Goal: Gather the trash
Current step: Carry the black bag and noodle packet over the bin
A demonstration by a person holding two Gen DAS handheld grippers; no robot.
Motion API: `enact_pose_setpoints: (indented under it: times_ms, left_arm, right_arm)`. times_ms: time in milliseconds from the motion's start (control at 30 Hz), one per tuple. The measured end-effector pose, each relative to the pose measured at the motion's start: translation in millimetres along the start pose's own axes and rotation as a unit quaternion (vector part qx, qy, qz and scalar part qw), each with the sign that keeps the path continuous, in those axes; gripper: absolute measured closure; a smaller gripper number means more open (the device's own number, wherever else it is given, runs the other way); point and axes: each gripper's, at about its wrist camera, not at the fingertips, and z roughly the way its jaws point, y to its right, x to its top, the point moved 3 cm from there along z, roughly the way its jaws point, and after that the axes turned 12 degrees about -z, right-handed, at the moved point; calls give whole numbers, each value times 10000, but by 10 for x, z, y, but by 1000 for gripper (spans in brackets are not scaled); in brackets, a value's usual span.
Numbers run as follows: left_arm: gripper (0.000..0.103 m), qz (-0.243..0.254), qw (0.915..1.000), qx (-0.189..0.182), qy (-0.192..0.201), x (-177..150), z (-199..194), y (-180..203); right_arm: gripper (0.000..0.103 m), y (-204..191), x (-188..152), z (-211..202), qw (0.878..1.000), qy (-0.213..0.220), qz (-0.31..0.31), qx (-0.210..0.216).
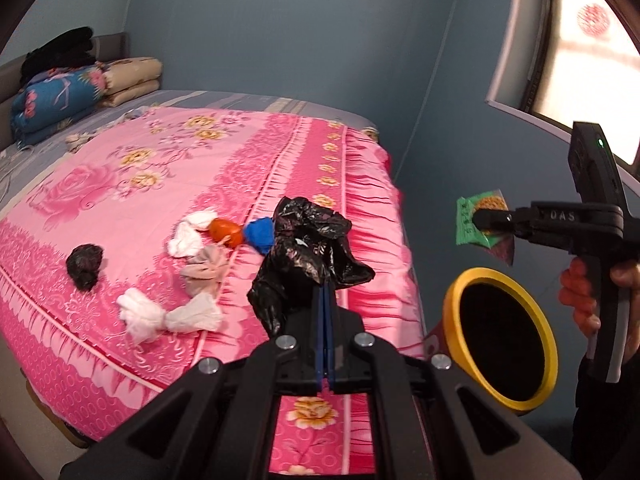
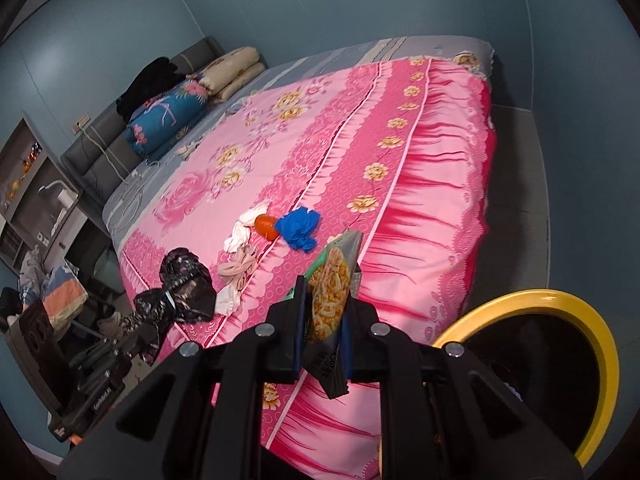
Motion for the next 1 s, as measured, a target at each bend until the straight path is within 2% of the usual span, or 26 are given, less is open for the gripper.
enact_pose_setpoints:
  times_ms: [300,567,733,1000]
  left_arm:
    - [102,512,9972,-483,-270,-167,145,674]
    - [102,961,9882,-948,-728,-410,293,1176]
    - [102,1128,9818,-1118,-1040,-560,390,1375]
    - [102,1462,9693,-1306,-1487,-825,528,1709]
  right_arm:
    - [89,417,-60,-463,9979,306,412,-399]
    - [88,795,-188,-759,9939,433,769,-667]
    - [88,1042,-289,-807,9907,404,1021,-809]
    - [88,1348,-511,-702,9872,219,1380,-766]
